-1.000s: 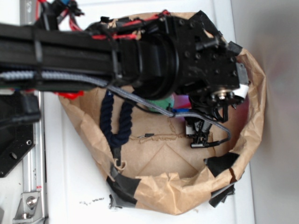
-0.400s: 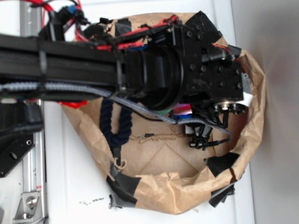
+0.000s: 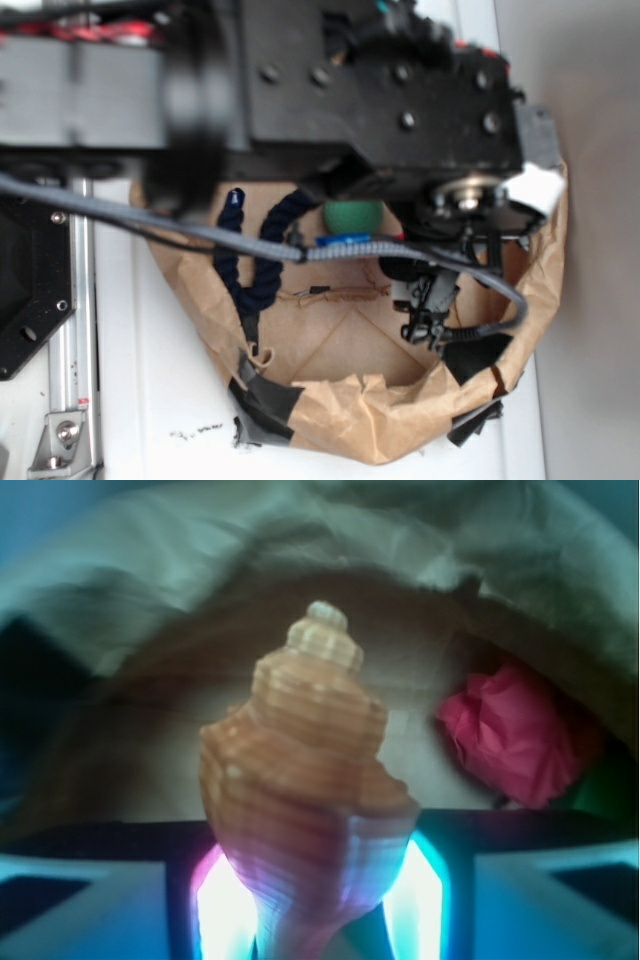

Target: Grab the shell.

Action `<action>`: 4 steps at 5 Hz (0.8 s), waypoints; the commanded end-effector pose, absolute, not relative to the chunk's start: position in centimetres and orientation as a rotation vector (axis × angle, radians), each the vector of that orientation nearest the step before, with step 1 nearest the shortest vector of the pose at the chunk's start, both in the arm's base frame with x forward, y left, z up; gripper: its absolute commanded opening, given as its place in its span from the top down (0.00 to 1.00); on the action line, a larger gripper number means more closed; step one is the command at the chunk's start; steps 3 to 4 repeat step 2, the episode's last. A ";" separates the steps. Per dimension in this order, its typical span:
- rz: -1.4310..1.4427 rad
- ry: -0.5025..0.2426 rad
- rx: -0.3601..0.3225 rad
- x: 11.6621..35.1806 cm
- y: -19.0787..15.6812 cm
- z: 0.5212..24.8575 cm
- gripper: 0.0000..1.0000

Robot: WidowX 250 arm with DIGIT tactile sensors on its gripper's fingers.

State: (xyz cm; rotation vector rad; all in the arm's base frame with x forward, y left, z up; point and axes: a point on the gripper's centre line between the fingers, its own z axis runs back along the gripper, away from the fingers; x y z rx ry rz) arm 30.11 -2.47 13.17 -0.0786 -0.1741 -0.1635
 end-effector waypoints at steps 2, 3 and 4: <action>-0.255 -0.159 0.004 29.1 -3.7 16.3 1.00; -0.255 -0.159 0.004 29.1 -3.7 16.3 1.00; -0.255 -0.159 0.004 29.1 -3.7 16.3 1.00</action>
